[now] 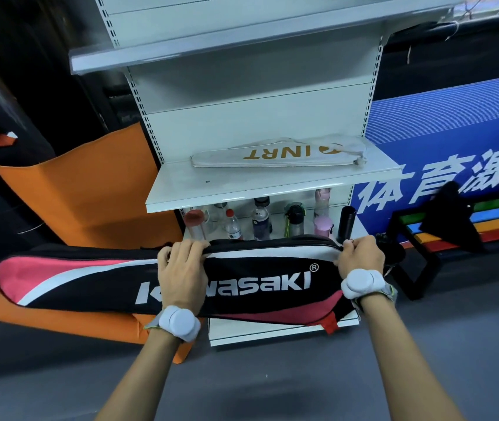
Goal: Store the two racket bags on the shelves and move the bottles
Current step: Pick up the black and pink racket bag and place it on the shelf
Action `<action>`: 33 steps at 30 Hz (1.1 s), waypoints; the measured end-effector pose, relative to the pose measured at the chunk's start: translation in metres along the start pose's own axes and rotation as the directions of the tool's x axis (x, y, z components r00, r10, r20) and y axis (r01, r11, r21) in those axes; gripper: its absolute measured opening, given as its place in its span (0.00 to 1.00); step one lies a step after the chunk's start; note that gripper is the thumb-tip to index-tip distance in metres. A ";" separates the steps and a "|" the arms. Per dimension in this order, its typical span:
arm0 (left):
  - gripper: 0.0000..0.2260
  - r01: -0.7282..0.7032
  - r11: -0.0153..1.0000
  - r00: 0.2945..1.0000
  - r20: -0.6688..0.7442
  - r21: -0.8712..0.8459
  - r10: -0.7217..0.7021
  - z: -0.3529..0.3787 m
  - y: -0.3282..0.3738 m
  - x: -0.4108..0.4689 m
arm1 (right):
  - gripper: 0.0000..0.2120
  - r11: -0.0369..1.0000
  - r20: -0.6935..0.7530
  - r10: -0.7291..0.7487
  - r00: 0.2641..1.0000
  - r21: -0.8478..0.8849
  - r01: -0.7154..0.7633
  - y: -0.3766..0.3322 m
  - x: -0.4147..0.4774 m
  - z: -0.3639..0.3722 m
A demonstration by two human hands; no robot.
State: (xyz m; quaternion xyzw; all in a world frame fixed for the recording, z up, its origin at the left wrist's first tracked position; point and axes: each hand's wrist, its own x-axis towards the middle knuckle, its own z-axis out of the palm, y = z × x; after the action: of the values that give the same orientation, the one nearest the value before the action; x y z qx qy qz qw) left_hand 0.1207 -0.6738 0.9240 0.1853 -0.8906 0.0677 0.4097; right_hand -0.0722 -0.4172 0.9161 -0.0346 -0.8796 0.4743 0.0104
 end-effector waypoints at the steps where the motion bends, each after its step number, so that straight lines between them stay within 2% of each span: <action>1: 0.12 0.026 1.000 1.000 0.011 -0.013 -0.026 -0.001 0.000 0.000 | 0.11 1.000 0.005 0.025 1.000 0.000 -0.025 0.004 0.002 0.000; 6: 0.14 0.186 0.971 0.983 0.019 -0.149 -0.185 -0.005 0.009 0.010 | 0.13 0.988 -0.022 0.154 0.988 -0.014 -0.154 0.034 0.013 -0.013; 9: 0.14 0.226 0.956 0.974 0.026 -0.186 -0.226 -0.003 0.019 0.014 | 0.14 0.980 -0.008 0.196 0.981 -0.027 -0.196 0.048 0.015 -0.013; 15: 0.16 0.196 0.972 0.980 0.065 -0.131 -0.189 0.003 0.031 0.019 | 0.13 0.972 -0.035 0.231 0.972 -0.041 -0.233 0.054 0.025 -0.012; 19: 0.17 0.123 0.987 0.990 0.084 -0.099 -0.115 0.011 0.032 0.028 | 0.13 0.970 -0.102 0.225 0.969 -0.068 -0.232 0.038 0.032 -0.010; 21: 0.16 0.105 0.990 0.990 0.105 -0.094 -0.095 0.018 0.032 0.036 | 0.19 0.985 -0.165 0.151 0.975 -0.063 -0.163 0.021 0.031 -0.008; 24: 0.15 0.105 0.987 0.990 0.104 -0.118 -0.093 0.032 0.035 0.051 | 0.26 0.987 -0.170 -0.159 0.973 -0.037 0.154 -0.010 0.030 -0.001; 27: 0.14 0.109 0.984 0.992 0.071 -0.140 -0.100 0.051 0.036 0.078 | 0.32 0.882 0.028 -0.470 0.882 -0.038 0.470 -0.052 0.037 0.014; 30: 0.09 0.097 0.978 0.995 0.033 -0.184 -0.093 0.066 0.035 0.107 | 0.31 0.789 0.199 -0.597 0.777 -0.031 0.614 -0.088 0.047 0.034; 33: 0.07 0.082 0.969 0.996 -0.010 -0.231 -0.087 0.083 0.031 0.140 | 0.25 0.711 0.216 -0.675 0.706 -0.065 0.700 -0.121 0.062 0.054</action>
State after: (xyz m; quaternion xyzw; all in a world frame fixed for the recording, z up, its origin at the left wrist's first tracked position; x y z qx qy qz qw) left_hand -0.0326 -0.7066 0.9765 0.1736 -0.8795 -0.0520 0.4400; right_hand -0.1432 -0.5245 0.9867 0.3376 -0.8576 0.3732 0.1062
